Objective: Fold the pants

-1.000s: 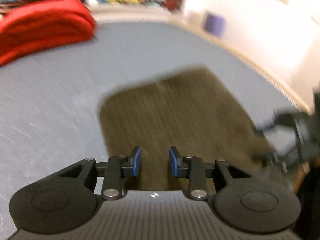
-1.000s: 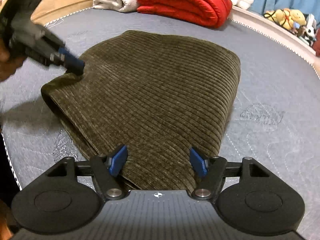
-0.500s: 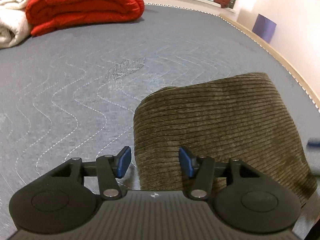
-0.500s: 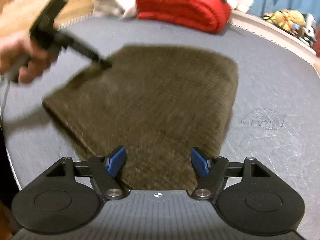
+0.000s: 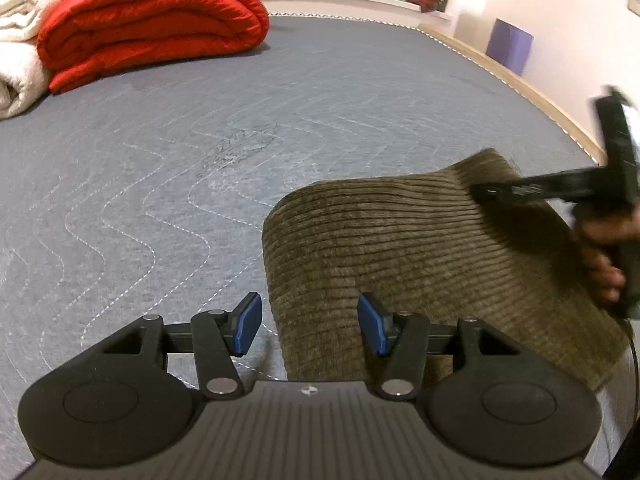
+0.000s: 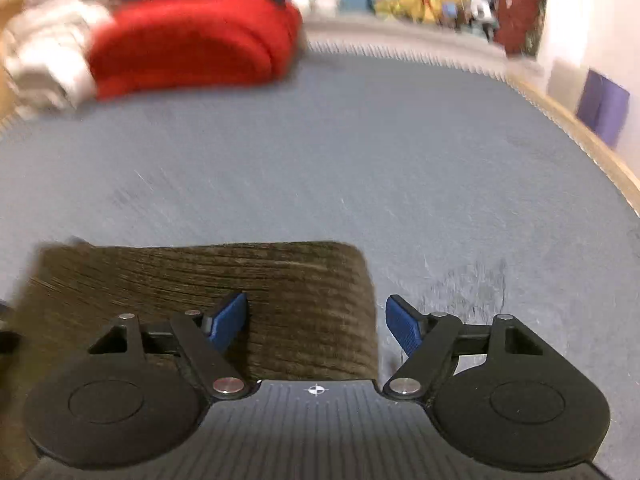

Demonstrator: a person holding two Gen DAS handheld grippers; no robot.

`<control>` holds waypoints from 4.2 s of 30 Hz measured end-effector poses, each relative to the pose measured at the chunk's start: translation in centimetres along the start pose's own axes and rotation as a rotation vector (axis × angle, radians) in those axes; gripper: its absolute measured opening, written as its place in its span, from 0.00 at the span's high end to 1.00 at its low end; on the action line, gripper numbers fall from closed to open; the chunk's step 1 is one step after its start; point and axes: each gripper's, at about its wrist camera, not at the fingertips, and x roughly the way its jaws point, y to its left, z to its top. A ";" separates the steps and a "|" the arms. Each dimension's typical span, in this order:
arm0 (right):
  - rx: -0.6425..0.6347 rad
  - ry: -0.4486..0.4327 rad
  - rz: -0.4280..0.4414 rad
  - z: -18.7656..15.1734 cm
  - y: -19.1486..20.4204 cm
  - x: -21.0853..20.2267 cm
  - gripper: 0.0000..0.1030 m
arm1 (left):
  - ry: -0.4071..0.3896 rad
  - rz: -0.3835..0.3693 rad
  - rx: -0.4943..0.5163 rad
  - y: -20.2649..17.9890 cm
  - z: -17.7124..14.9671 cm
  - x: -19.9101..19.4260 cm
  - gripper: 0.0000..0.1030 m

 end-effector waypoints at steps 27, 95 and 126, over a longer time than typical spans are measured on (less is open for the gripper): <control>-0.171 -0.025 0.130 -12.7 -0.9 -10.6 0.10 | -0.024 -0.088 0.503 -7.3 -7.2 -2.8 0.53; 0.036 -0.236 0.049 -17.1 -1.3 -18.0 0.01 | -0.144 0.153 -0.103 -8.6 -10.0 -9.1 0.00; 0.014 -0.232 0.105 -16.5 -0.3 -17.2 0.01 | -0.082 0.165 -0.151 -9.0 -10.2 -7.5 0.00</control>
